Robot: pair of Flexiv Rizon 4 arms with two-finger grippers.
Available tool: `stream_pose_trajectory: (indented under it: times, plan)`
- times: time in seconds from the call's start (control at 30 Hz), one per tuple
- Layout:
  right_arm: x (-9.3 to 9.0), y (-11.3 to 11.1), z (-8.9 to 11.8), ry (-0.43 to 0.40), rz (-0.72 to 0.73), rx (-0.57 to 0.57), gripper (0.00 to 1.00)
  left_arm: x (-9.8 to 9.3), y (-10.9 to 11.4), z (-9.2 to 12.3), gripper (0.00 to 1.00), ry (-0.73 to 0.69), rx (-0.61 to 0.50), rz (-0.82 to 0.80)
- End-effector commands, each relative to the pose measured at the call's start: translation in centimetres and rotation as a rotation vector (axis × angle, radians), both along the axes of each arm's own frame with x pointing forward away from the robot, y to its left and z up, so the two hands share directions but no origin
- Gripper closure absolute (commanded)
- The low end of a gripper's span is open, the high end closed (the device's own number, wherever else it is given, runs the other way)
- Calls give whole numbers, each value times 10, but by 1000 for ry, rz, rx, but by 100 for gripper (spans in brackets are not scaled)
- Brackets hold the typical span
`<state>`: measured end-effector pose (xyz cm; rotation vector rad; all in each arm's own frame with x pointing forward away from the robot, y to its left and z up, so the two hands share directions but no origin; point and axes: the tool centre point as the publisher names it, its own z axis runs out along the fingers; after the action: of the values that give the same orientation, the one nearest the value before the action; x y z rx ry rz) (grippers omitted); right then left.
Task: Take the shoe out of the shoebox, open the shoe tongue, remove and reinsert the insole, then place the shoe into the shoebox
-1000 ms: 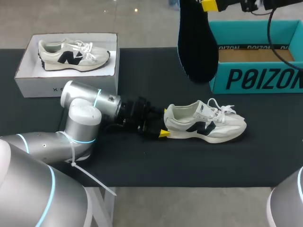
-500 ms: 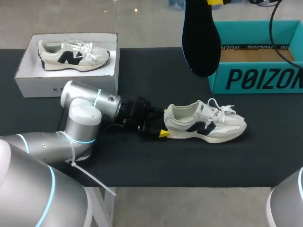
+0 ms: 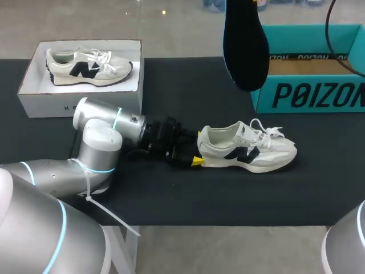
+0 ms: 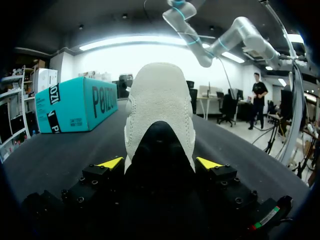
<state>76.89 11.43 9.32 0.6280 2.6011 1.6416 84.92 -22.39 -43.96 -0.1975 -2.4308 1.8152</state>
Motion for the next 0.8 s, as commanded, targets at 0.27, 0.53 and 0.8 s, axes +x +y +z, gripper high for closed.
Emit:
stream_pose_trajectory:
  times: [0.27,0.53,0.8]
  plan:
    - [0,5,5,6,0,-17,100,1,-1,-4,100,0,0,-1]
    - [0,5,5,6,0,-17,100,1,-1,-4,100,0,0,-1]
    - [0,5,5,6,0,-17,100,1,-1,-4,100,0,0,-1]
